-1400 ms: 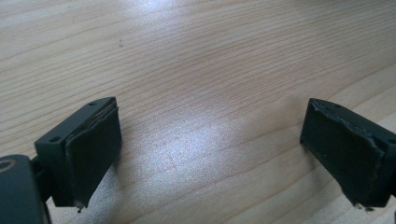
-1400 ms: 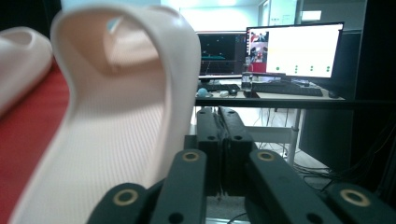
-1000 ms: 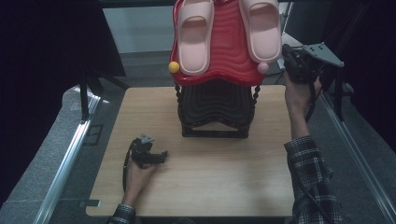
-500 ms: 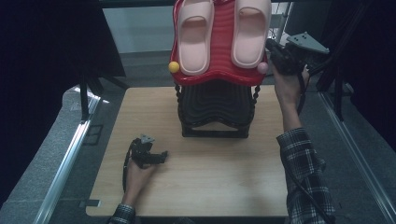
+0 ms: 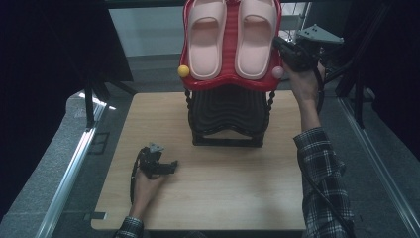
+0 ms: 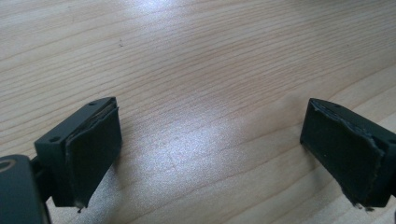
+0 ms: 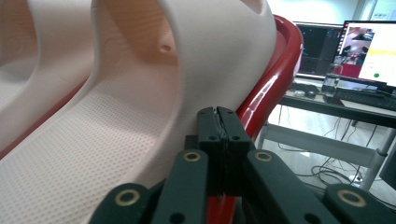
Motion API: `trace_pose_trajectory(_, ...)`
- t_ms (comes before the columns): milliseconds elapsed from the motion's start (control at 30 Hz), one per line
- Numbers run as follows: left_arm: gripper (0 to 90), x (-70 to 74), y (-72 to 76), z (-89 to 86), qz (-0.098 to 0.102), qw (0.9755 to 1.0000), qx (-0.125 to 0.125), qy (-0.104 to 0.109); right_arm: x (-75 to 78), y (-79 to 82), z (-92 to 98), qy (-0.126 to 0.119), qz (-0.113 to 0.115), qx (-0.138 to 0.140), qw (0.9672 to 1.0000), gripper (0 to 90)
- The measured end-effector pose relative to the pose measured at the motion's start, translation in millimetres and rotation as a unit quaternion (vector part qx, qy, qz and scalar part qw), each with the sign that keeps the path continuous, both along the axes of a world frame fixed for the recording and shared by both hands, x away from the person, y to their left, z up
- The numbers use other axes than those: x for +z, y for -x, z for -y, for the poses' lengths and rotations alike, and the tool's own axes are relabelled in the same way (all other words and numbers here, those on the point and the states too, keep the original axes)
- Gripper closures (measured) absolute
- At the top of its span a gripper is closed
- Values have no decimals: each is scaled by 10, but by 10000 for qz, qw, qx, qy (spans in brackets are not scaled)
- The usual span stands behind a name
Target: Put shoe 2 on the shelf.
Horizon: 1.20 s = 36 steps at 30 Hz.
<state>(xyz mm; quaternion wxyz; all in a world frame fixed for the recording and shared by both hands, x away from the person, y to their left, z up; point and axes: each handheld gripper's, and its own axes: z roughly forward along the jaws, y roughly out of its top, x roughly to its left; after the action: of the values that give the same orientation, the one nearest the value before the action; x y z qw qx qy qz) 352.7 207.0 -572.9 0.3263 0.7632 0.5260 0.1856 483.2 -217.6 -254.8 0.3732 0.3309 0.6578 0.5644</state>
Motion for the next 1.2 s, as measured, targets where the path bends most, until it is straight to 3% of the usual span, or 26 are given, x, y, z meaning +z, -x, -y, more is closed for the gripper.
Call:
trace_pose_trajectory(67, 52, 0, 0, 0, 0, 10000, -2, -2, -15, 13, 25, -33, 56, -50, 10000, 828)
trace_pose_trajectory(267, 52, 0, 0, -1, 3, 10000, -3, -3, -101, 68, 169, -179, 324, -425, 9984, 492)
trace_pose_trajectory(400, 52, -3, 0, 1, 21, 10000, 6, 2, -177, 82, 286, -209, 359, -576, 9975, 361)
trace_pose_trajectory(533, 52, -3, 0, 1, 22, 10000, 8, 3, -280, 106, 368, -181, 289, -725, 9968, 275)
trace_pose_trajectory(833, 52, -4, 0, 1, 24, 10000, 4, 0, -581, 176, 556, -173, 83, -800, 9966, 180)
trace_pose_trajectory(1200, 52, -4, 1, 2, 24, 10000, 11, 1, -1054, 319, 744, -281, -592, -667, 9956, 99)
